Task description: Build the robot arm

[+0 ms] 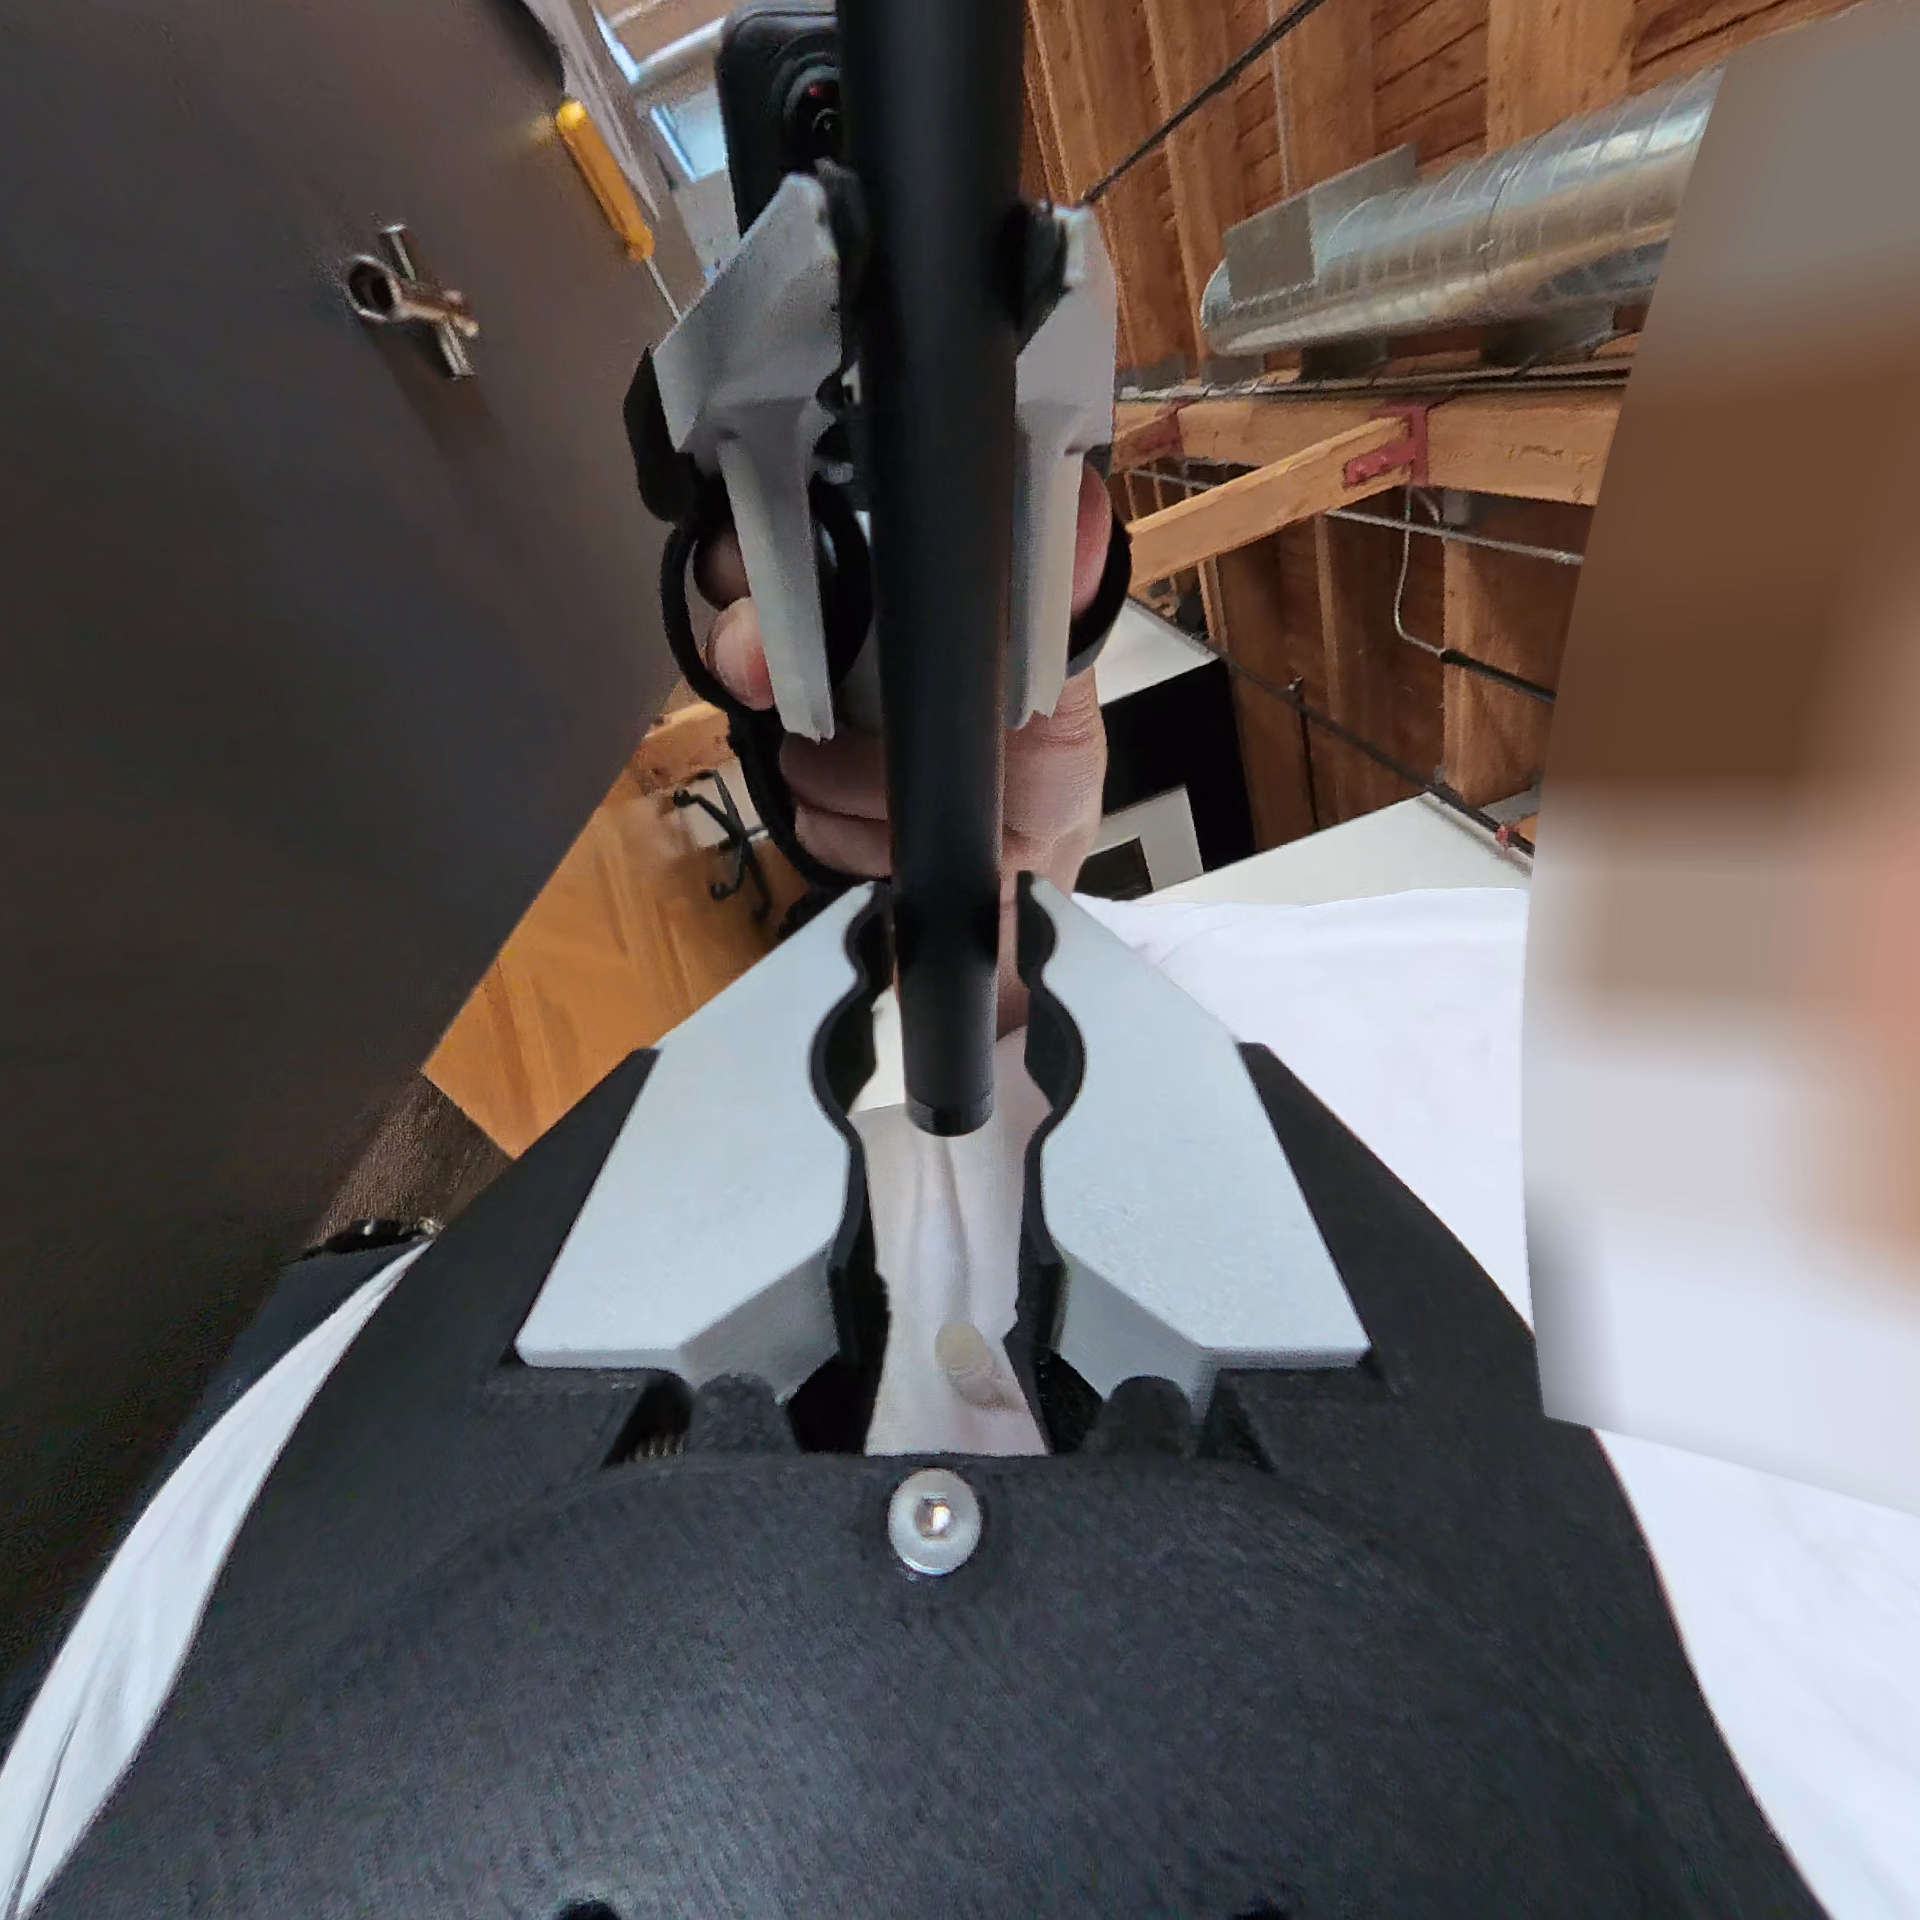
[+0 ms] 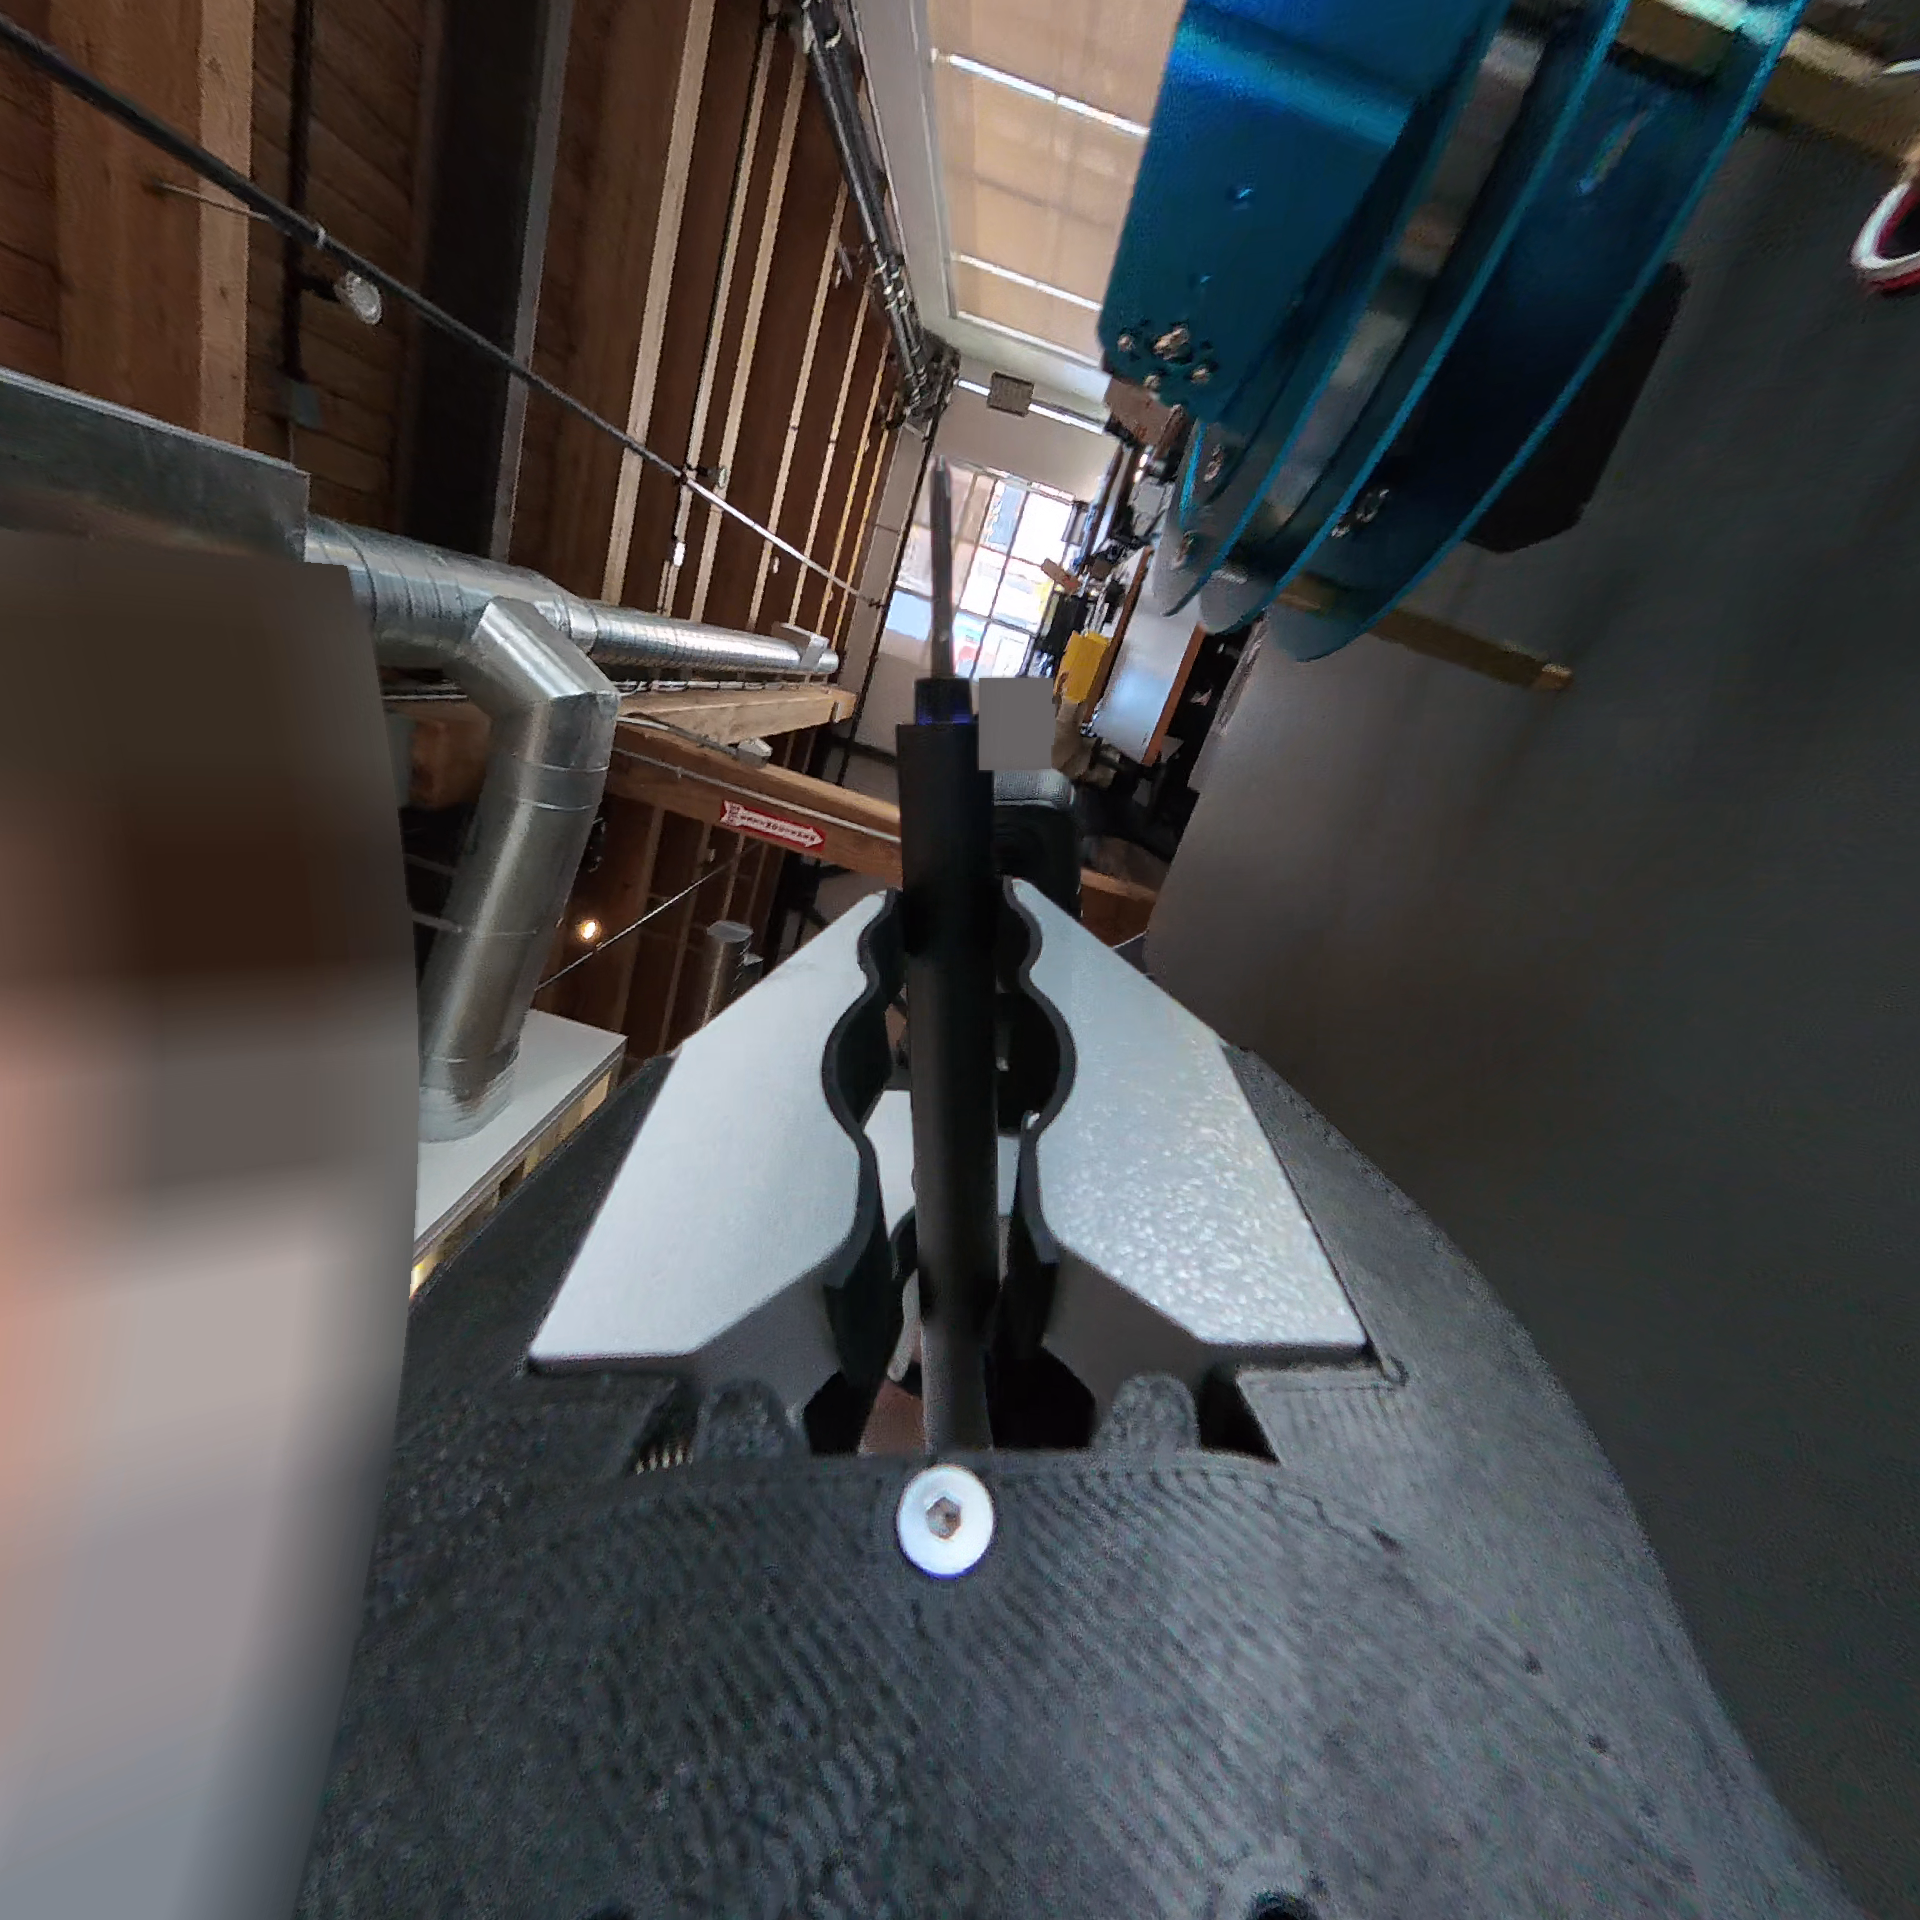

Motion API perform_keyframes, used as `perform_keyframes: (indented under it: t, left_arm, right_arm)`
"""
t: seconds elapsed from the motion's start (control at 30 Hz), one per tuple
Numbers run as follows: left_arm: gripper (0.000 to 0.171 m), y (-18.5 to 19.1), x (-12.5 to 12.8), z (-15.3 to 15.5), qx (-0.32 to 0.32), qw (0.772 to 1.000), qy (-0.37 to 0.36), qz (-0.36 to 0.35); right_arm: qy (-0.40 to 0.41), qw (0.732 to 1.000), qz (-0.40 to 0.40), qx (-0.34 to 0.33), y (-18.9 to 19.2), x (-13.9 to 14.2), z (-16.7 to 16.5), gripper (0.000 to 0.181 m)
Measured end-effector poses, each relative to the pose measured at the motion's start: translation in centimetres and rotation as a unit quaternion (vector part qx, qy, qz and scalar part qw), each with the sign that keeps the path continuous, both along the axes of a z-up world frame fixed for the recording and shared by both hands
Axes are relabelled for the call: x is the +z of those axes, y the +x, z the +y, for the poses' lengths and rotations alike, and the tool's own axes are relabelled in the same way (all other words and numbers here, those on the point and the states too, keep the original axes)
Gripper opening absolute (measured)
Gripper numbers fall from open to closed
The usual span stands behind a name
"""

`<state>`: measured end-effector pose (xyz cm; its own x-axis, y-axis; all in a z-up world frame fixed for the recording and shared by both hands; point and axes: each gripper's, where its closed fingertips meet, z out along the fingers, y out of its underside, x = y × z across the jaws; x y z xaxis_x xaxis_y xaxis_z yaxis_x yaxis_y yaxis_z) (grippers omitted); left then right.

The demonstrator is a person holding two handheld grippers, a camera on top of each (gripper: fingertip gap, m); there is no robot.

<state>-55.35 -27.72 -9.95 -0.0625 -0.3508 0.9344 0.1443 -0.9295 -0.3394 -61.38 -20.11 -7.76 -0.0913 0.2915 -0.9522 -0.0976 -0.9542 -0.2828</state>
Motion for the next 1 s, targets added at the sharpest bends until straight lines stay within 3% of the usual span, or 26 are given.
perform_keyframes:
  t: [0.03,0.2,1.0]
  left_arm:
    - [0.015,-0.1,-0.3,0.1,-0.006,1.0,-0.005,0.004]
    - [0.015,-0.3,-0.7,0.1,-0.032,0.999,-0.04,0.003]
    - [0.015,-0.5,-0.3,1.6,-0.004,0.998,-0.06,-0.007]
  right_arm:
    - [0.001,1.0,-0.002,-0.009,0.0,-0.2,0.3,0.015]
    - [-0.008,1.0,-0.014,-0.012,-0.5,-1.5,0.7,0.015]
    - [0.019,0.999,-0.023,0.015,-1.4,-1.5,1.8,0.016]
